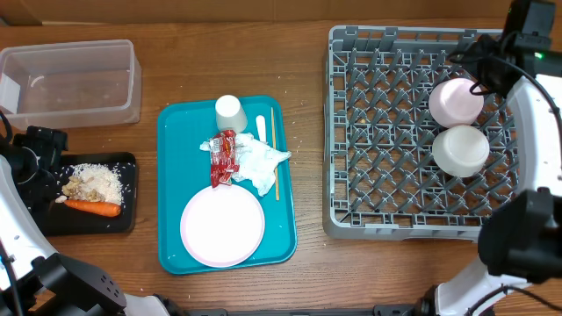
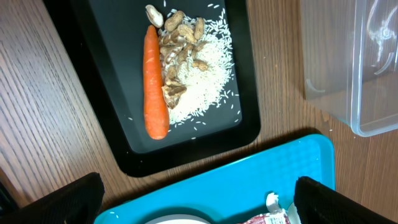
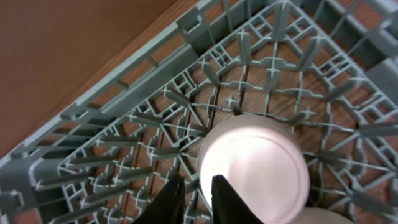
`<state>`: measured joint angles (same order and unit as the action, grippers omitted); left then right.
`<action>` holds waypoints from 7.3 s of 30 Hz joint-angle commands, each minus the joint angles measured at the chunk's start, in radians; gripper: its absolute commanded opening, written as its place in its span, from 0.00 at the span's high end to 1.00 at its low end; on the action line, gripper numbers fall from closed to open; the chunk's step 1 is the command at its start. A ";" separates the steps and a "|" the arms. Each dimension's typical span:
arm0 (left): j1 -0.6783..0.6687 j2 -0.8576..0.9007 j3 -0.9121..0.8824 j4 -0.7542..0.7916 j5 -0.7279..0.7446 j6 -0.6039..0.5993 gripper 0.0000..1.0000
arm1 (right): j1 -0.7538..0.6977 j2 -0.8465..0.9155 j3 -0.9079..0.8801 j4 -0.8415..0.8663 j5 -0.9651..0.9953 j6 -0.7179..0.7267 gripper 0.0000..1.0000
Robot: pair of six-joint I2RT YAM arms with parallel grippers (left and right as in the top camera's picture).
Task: Sort waste into correct bins and load items into the dishwasher rack
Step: 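Raise the right gripper and park it at the rack's far right corner, then reach the left gripper to the teal tray and grasp the red wrapper, then carry the red wrapper to the clear plastic bin and drop it, then move the left gripper back to the teal tray and grasp the white tissue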
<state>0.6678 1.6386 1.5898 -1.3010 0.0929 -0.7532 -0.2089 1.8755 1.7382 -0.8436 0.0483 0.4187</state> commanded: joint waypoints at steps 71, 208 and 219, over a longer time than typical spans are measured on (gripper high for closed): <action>0.000 0.003 -0.005 0.000 -0.007 -0.010 0.00 | 0.364 -0.091 0.193 -0.307 -0.191 -0.052 0.00; -0.281 0.174 0.031 0.856 -0.064 0.207 0.35 | -0.042 -0.091 0.193 -0.385 -0.216 -0.052 0.00; -0.275 0.102 0.031 0.821 0.058 0.260 0.00 | -0.042 -0.091 0.193 -0.385 -0.216 -0.052 0.00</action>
<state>0.3870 1.8210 1.6016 -0.4568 0.0387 -0.5198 -0.2489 1.7836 1.9331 -1.2312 -0.1612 0.3656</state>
